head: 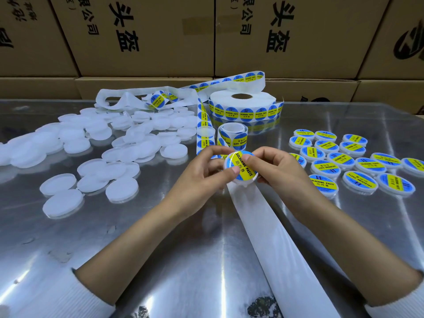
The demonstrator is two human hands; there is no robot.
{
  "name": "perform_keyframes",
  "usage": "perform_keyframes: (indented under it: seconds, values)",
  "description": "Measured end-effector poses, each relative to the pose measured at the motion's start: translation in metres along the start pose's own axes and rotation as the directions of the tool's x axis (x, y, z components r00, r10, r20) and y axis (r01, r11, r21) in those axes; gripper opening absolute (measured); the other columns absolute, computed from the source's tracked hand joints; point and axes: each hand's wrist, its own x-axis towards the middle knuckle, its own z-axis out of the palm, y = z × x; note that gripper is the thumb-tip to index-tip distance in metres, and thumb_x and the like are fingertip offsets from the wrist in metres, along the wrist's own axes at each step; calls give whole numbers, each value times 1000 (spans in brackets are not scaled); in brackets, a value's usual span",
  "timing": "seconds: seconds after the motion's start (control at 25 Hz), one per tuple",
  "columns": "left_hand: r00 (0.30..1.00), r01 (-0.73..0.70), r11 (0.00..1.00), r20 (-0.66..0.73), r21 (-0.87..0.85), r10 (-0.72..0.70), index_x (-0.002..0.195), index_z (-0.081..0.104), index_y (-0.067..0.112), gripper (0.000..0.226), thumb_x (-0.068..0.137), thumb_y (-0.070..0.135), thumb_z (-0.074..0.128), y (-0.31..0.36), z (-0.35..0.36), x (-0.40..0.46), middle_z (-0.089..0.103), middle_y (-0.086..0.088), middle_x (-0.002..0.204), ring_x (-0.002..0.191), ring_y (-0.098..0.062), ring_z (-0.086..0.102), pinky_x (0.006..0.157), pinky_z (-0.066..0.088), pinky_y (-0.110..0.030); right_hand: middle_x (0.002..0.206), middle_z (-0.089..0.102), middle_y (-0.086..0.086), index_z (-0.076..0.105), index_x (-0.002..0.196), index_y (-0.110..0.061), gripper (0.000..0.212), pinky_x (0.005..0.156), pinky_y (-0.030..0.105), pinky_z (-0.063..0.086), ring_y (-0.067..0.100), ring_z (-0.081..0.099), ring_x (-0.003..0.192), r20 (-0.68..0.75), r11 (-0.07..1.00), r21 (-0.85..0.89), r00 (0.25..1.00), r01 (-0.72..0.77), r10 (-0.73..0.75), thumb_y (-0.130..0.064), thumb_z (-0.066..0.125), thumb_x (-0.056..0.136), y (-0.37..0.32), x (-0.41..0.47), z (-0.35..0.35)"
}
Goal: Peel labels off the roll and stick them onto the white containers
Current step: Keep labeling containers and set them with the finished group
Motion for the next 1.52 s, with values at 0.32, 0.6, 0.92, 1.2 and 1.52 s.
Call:
perform_keyframes:
  seconds: [0.32,0.6,0.92,1.2,1.52]
  values:
    - [999,11,1000,-49,2,-11,99,58,23,15,90,11,58,1,0,3,52,12,51,52,-5,44,58,42,-15,64,65,-5,60,69,-12,19,52,8,43,-4,58,53,12,1000,13,1000,7,-7,-11,62,88,3,2,-1]
    - [996,-32,999,-84,22,34,101,58,19,25,91,-3,53,1,0,1,66,9,60,53,-2,48,53,39,-12,75,67,11,63,71,-11,15,61,13,48,9,58,66,-8,992,-75,995,101,-102,-14,64,86,4,2,1]
    - [989,-20,994,-144,110,36,100,58,22,26,89,-1,58,4,0,1,64,-6,64,49,-7,47,56,44,-19,93,71,-6,70,69,-22,37,80,31,47,15,62,78,-212,968,-246,971,58,-112,-40,49,94,5,8,-2]
    - [962,25,999,-273,30,-16,108,60,10,24,87,-3,59,6,-13,5,64,4,57,46,-9,50,55,46,-18,100,65,-18,68,96,-30,28,61,17,44,9,67,74,-379,994,-102,923,28,-65,-38,42,98,-7,11,-26]
    - [976,202,935,-15,-290,-216,109,58,21,37,74,14,69,3,5,-2,74,-4,81,69,-15,72,67,55,-20,66,68,-14,63,88,-25,18,52,13,47,-2,60,58,76,980,-109,984,167,-159,-34,69,74,13,1,7]
